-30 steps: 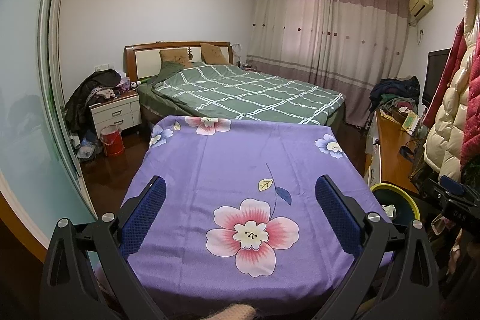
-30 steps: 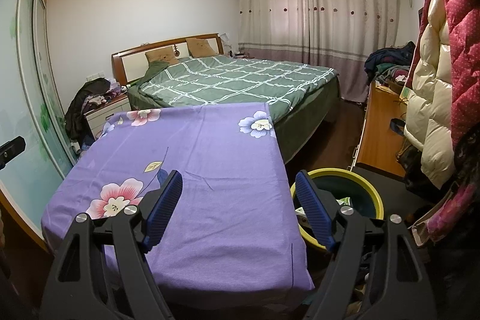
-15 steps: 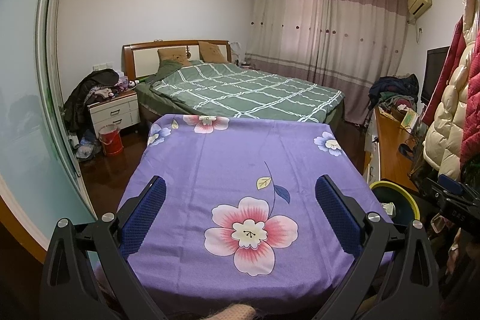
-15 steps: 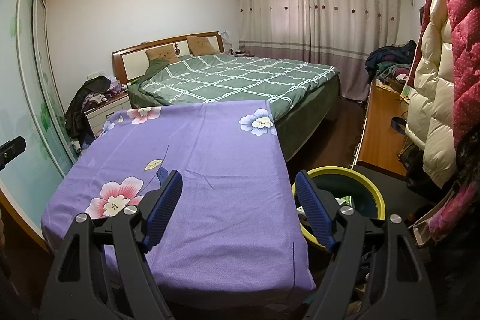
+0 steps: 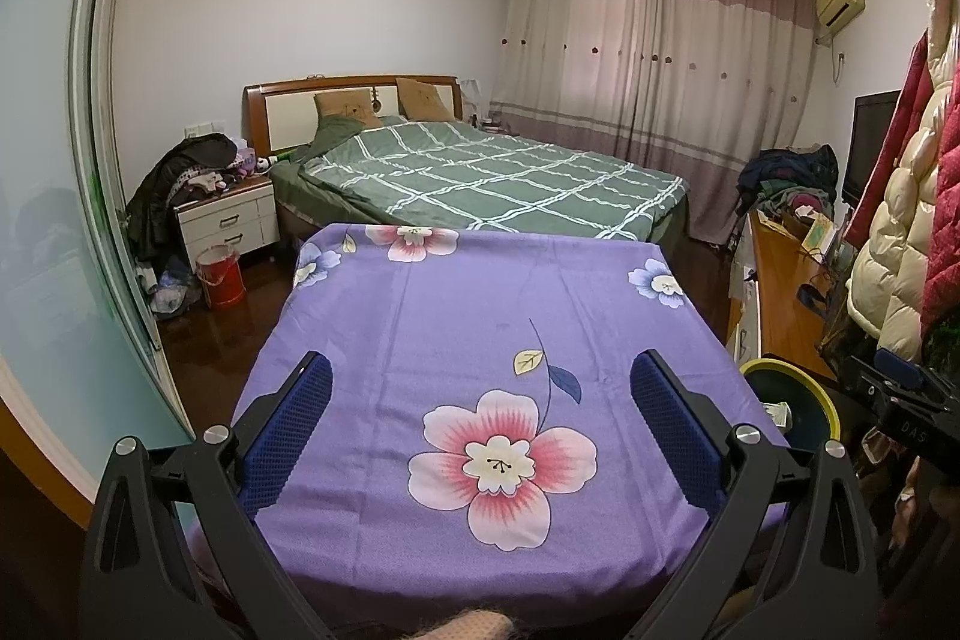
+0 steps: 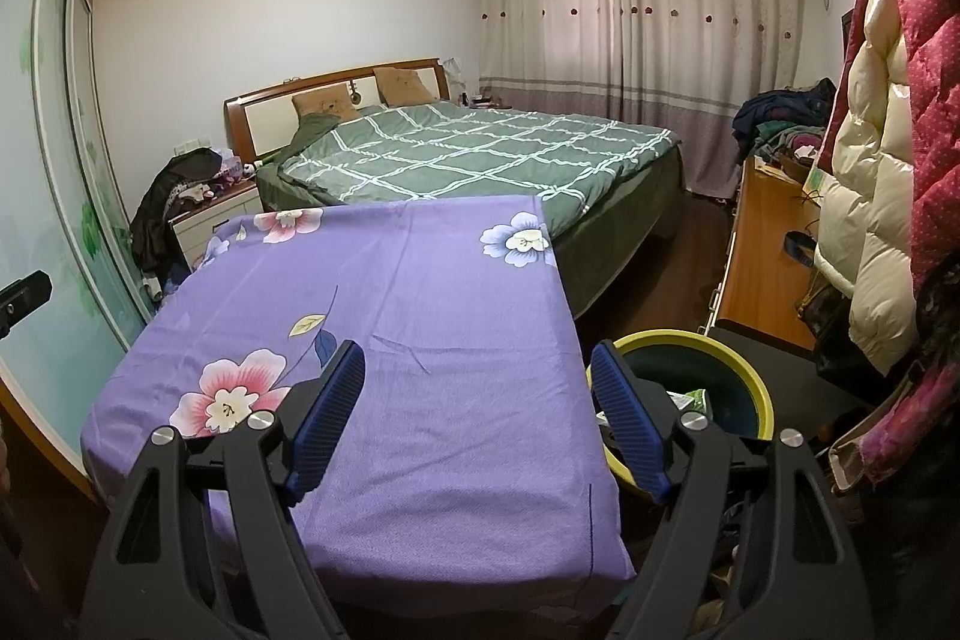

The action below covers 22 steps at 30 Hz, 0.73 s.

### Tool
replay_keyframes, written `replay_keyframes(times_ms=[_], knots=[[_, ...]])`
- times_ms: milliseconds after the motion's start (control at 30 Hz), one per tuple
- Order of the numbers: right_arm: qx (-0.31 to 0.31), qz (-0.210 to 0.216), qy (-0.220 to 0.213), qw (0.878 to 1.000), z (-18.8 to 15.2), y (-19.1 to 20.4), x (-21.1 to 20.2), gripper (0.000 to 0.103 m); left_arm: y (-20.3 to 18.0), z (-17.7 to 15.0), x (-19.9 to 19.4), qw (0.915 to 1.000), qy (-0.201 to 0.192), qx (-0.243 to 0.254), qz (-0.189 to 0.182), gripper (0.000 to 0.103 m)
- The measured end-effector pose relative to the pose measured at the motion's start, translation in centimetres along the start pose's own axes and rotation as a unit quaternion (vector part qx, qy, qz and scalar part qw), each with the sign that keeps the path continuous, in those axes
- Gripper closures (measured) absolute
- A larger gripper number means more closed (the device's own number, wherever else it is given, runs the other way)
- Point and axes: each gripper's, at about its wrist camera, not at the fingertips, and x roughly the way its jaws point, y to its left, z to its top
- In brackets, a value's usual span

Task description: Collect trash

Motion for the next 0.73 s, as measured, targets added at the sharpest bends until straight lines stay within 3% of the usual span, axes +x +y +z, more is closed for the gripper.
replay_keyframes(times_ms=[467, 600, 733], knots=[[0.000, 0.000, 0.012, 1.000, -1.4, 0.1, 0.7, 0.029, 0.2, -0.2, 1.3, 0.9999, 0.010, -0.007, -0.006, 0.005], [0.005, 0.008, 0.029, 1.000, -1.7, 0.0, 2.2, 0.028, 0.5, -0.1, 3.6, 0.9993, 0.037, -0.007, -0.006, 0.005], [0.005, 0.017, 0.055, 0.998, -1.4, 0.1, 5.1, 0.021, 1.3, 0.1, 8.5, 0.9976, 0.068, -0.002, 0.007, 0.005]])
